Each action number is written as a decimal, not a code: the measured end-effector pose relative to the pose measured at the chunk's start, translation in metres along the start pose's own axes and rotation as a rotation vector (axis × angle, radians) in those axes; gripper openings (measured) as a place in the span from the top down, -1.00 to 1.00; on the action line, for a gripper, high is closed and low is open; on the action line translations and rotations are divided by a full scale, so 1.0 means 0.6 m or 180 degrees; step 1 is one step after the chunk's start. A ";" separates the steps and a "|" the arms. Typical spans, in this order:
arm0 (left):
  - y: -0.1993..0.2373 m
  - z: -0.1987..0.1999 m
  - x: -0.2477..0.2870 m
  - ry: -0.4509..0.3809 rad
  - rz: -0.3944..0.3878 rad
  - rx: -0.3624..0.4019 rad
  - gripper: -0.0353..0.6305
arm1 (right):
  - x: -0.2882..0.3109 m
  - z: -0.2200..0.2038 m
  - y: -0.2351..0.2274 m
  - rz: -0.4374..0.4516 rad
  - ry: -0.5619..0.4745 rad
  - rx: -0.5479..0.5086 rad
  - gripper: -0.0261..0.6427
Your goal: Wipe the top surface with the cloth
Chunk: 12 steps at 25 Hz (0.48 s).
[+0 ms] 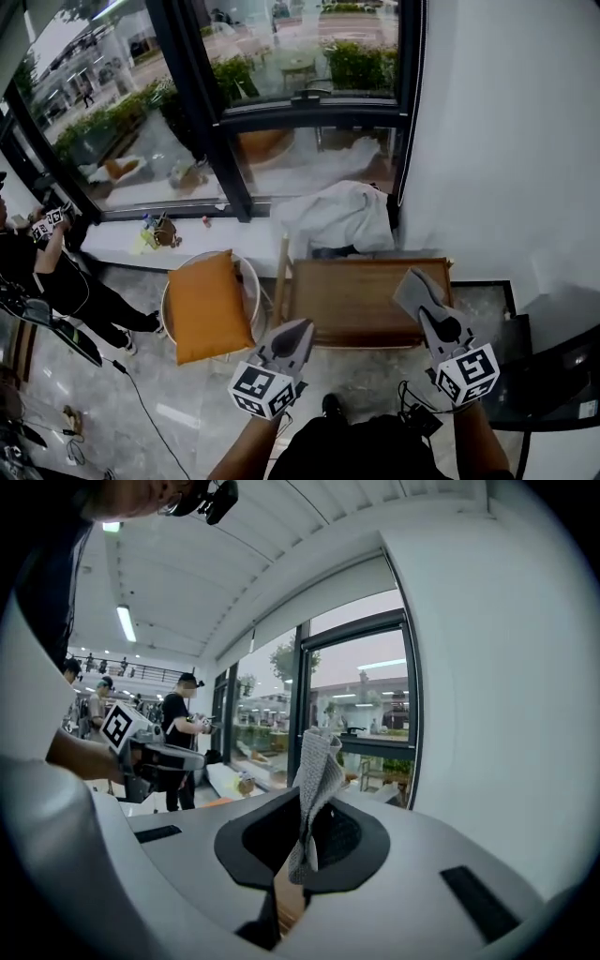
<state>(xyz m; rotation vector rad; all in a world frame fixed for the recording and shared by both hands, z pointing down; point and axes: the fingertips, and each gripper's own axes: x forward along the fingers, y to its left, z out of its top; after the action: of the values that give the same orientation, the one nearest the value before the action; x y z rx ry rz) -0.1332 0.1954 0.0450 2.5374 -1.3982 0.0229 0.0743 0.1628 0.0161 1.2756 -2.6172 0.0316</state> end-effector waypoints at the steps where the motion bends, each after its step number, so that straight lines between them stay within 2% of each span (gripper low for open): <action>1: -0.008 0.003 -0.004 -0.0035 0.0001 0.0020 0.86 | -0.009 -0.002 0.003 0.0047 -0.0033 0.0012 0.84; 6: -0.092 0.015 -0.025 -0.0207 -0.0105 0.0147 0.86 | -0.073 -0.029 0.014 0.0359 -0.0029 -0.0051 0.84; 9: -0.159 -0.001 -0.020 -0.0149 -0.0238 0.0253 0.86 | -0.139 -0.043 0.003 0.0419 -0.0077 -0.0147 0.84; 12: -0.226 -0.023 -0.030 -0.0136 -0.0390 0.0399 0.86 | -0.206 -0.077 -0.009 0.0430 -0.0072 -0.0082 0.84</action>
<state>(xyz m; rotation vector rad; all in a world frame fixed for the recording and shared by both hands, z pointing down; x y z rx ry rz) -0.0286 0.2828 0.0282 2.7375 -1.2917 0.0357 0.1614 0.2608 0.0338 1.0954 -2.7095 0.0060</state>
